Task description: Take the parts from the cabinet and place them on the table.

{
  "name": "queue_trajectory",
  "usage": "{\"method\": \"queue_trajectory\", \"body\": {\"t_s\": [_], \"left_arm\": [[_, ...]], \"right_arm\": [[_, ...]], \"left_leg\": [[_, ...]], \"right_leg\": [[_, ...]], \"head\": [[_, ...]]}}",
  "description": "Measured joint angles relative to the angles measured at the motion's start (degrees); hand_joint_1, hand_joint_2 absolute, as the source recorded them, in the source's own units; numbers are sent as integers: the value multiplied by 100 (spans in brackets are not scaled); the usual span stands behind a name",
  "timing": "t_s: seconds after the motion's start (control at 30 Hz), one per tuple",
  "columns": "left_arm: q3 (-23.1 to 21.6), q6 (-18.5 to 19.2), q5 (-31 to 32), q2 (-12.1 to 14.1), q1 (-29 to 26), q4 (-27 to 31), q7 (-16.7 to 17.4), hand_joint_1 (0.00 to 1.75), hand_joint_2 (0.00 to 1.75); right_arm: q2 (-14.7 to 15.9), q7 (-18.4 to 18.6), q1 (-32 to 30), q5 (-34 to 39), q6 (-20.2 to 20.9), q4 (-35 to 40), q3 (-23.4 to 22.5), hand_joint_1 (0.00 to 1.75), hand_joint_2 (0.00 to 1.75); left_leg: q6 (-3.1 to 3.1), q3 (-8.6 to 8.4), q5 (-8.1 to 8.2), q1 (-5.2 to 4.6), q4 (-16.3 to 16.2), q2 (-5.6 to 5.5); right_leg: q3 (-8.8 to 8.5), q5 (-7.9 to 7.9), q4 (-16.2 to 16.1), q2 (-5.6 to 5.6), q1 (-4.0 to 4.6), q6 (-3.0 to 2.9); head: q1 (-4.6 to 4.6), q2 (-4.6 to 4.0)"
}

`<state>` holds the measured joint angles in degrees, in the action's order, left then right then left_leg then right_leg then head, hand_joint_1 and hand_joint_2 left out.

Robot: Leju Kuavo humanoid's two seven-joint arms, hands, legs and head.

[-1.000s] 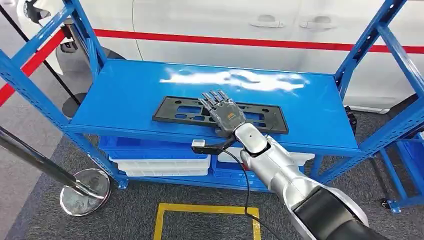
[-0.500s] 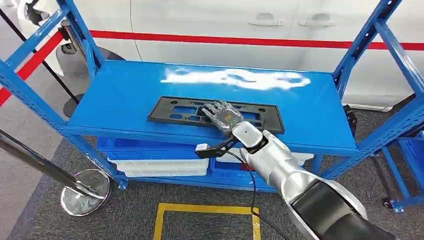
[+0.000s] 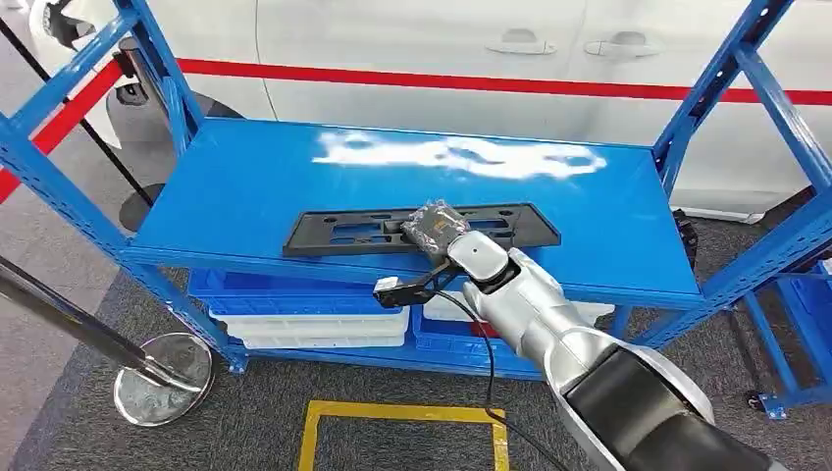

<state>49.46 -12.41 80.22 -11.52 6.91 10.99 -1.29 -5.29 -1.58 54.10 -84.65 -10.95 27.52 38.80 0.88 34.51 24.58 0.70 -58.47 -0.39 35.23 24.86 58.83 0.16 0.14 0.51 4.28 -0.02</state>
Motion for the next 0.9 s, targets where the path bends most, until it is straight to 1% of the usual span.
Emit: {"method": "queue_trajectory", "body": {"t_s": [0.03, 0.07, 0.1, 0.13, 0.17, 0.2, 0.23, 0.27, 0.3, 0.33, 0.37, 0.4, 0.43, 0.47, 0.5, 0.53, 0.57, 0.6, 0.63, 0.67, 0.7, 0.73, 0.77, 0.83, 0.87, 0.9], "left_arm": [[0, 0, 0, -2, 6, 0, -11, 0, 0], [0, 15, 0, -4, 15, 0, -37, 0, 0], [0, 50, 0, -9, 18, 0, -74, 0, 0], [0, 85, 0, -9, 15, 0, -120, 0, 0], [0, 109, 0, -7, 12, 0, -171, 0, 0], [0, 124, 0, -4, 9, 0, -227, 0, 0], [0, 153, -4, -7, 9, 0, -256, 0, 0], [0, 179, -26, -7, 10, 0, -293, 0, 0], [0, 212, -35, -7, 12, 0, -310, 0, 0], [0, 223, -37, -7, 9, 0, -321, 0, 0], [0, 234, -37, -4, 7, 0, -323, 0, 0], [0, 234, -37, 0, 7, 0, -326, 0, 0], [0, 236, -37, 2, 8, 0, -330, 0, 0], [0, 240, -37, 0, 7, 0, -332, 0, 175], [0, 240, -37, 2, 11, 0, -339, 0, 175], [0, 240, -37, 9, 7, 0, -350, 0, 175], [0, 240, -37, 9, 4, 0, -363, 0, 175], [0, 238, -39, 9, 6, 0, -372, 0, 175], [0, 227, -42, 9, 7, 0, -376, 0, 175], [0, 212, -44, 13, 5, 0, -374, 0, 175], [0, 197, -44, 15, -2, 0, -365, 0, 175], [0, 160, -57, 18, -5, 0, -343, 0, 175], [0, 135, -77, 22, -2, 0, -321, 0, 175], [0, 111, -100, 24, 0, 0, -313, 0, 175], [6, 114, -122, 28, 0, 0, -336, 0, 175], [18, 114, -151, 28, 5, 0, -359, 0, 175]], "right_arm": [[2, -79, 10, 92, -2, 0, -7, 173, 175], [4, -254, 12, 264, 7, 0, -22, 173, 175], [4, -520, -3, 537, 15, 4, -59, 171, 175], [9, -817, -56, 871, 15, 44, -112, 175, 175], [31, -1148, -114, 1258, 28, 147, -201, 175, 175], [54, -1349, -169, 1600, 88, 333, -281, 175, 175], [72, -1464, -207, 1830, 151, 528, -330, 175, 175], [92, -1572, -216, 2172, 263, 757, -367, 175, 175], [136, -1639, -226, 2510, 376, 1066, -413, 175, 175], [194, -1676, -229, 2775, 482, 1395, -467, 175, 175], [230, -1678, -214, 2918, 542, 1631, -505, 175, 175], [234, -1681, -217, 2977, 595, 1826, -520, 175, 175], [264, -1681, -240, 3000, 620, 1969, -542, 171, 175], [282, -1685, -259, 3025, 625, 2083, -551, 173, 175], [306, -1753, -282, 3117, 612, 2182, -553, 173, 175], [315, -1865, -308, 3277, 594, 2291, -575, 169, 175], [317, -2002, -313, 3517, 586, 2403, -617, 166, 175], [319, -2131, -322, 3910, 641, 2534, -645, 164, 175], [339, -2268, -352, 4526, 818, 2780, -692, 166, 175], [358, -2332, -394, 5248, 1073, 3103, -760, 166, 175], [365, -2316, -428, 5880, 1326, 3416, -827, 168, 175], [369, -2244, -458, 6604, 1647, 3776, -907, 166, 175], [372, -2170, -482, 7327, 2004, 4143, -997, 164, 175], [372, -2076, -551, 8349, 2466, 4690, -1124, 166, 175], [383, -2039, -635, 8863, 2685, 4923, -1165, 166, 175], [400, -2013, -731, 9275, 2875, 5135, -1204, 166, 175]], "left_leg": [[32, -13, -20, 6, 26, -2], [53, -7, -26, 7, 27, 1], [60, -3, -27, 6, 26, 1], [66, -1, -23, 6, 24, 2], [66, 0, -23, 6, 21, 1], [65, -1, -22, 7, 19, 0], [59, -3, -18, 7, 11, -1], [46, -5, -7, 8, 0, -3], [29, -9, 7, 11, -14, -4], [2, -6, 26, 8, -28, -7], [-33, 17, 41, -36, -52, -10], [-59, 15, 35, -31, -45, -10], [-84, 5, 38, -31, -35, -10], [-126, -4, 27, -13, -13, -10], [-165, -4, 34, -11, -14, -16], [-187, 33, 110, 12, -93, -3], [-203, 137, 290, 9, -336, 5], [-216, 315, 517, 13, -747, 4], [-228, 528, 729, 15, -1218, 5], [-237, 737, 880, 14, -1651, 4], [-241, 840, 885, 14, -1859, 5], [-230, 800, 744, 14, -1749, 5], [-210, 629, 497, 14, -1379, 5], [-146, 135, -23, 9, -352, 6], [-119, -6, 51, -20, -157, 6], [-103, -25, 61, -33, -21, 1]], "right_leg": [[34, 85, 94, 3, -29, 29], [166, 290, 387, 0, -38, 49], [380, 523, 849, -1, -54, 70], [611, 720, 1339, -2, -61, 89], [786, 816, 1689, -2, -69, 104], [854, 784, 1795, -2, -87, 115], [789, 619, 1616, -4, -102, 117], [579, 347, 1176, -6, -113, 116], [326, 91, 644, -9, -123, 107], [95, -75, 143, -8, -135, 97], [47, 3, 42, -1, -86, 81], [58, -14, 38, 8, -87, 40], [60, -8, 40, 10, -80, 16], [60, -6, 44, 11, -65, -20], [54, -32, 7, 7, -78, -72], [30, -51, -30, -10, -97, -111], [29, -55, -41, -8, -100, -162], [30, -56, -37, -8, -92, -171], [29, -50, -36, -8, -79, -180], [30, -42, -27, -9, -65, -192], [28, -34, -19, -10, -55, -201], [18, -20, -14, -10, -48, -201], [0, -6, -7, -9, -43, -195], [-54, 31, -5, -8, -36, -171], [-59, 43, -8, -11, -9, -146], [-41, 38, 10, -9, -3, -122]], "head": [[-2, 0], [0, 0], [0, 0], [0, 0], [0, 0], [0, 0], [0, 0], [0, 0], [0, 0], [0, 0], [0, 0], [0, 0], [0, 0], [0, 0], [0, 0], [0, 0], [0, 0], [0, 0], [0, 0], [0, 0], [0, 0], [0, 0], [0, 0], [0, 0], [0, 0], [0, 0]]}}
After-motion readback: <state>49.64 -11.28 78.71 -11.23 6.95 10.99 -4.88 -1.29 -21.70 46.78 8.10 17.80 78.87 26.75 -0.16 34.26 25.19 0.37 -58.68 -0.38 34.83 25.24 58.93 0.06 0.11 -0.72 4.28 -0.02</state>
